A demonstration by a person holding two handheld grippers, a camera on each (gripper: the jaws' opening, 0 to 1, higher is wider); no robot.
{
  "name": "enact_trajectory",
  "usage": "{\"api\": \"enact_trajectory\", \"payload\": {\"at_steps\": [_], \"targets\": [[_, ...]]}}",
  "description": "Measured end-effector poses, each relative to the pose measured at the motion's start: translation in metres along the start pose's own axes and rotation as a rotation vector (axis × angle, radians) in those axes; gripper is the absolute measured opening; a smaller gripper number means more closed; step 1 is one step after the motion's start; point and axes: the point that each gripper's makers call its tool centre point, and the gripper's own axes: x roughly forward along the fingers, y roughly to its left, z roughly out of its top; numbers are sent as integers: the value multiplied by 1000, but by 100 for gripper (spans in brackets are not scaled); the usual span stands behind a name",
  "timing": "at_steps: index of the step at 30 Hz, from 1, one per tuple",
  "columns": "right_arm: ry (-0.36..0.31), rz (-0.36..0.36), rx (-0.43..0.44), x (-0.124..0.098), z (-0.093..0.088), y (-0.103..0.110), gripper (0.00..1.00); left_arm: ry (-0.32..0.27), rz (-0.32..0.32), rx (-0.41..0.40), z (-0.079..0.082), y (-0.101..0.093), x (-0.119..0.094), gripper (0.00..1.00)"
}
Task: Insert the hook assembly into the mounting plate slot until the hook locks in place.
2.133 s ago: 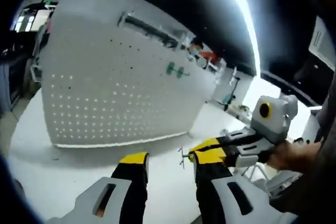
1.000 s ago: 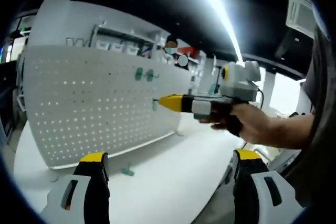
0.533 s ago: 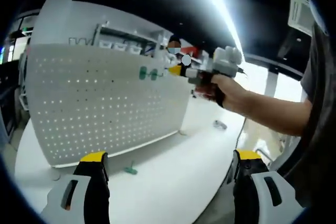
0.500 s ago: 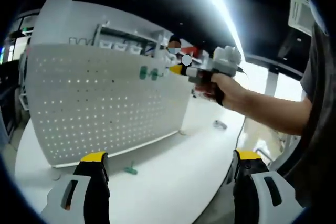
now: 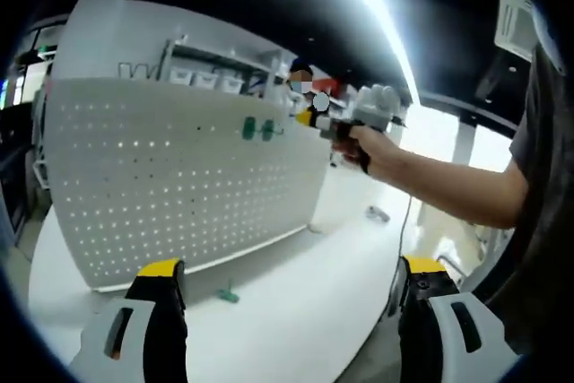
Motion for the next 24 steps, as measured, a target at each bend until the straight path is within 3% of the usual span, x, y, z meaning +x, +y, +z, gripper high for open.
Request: {"api": "enact_trajectory", "payload": {"at_steps": [15,24], "targets": [[25,-23,-7,11,-24,-17,0,25,16,-30,-10,3,0,100],[12,-22,32,8,-36,-13,0,26,31,-43,-12,6,-2,100]]}}
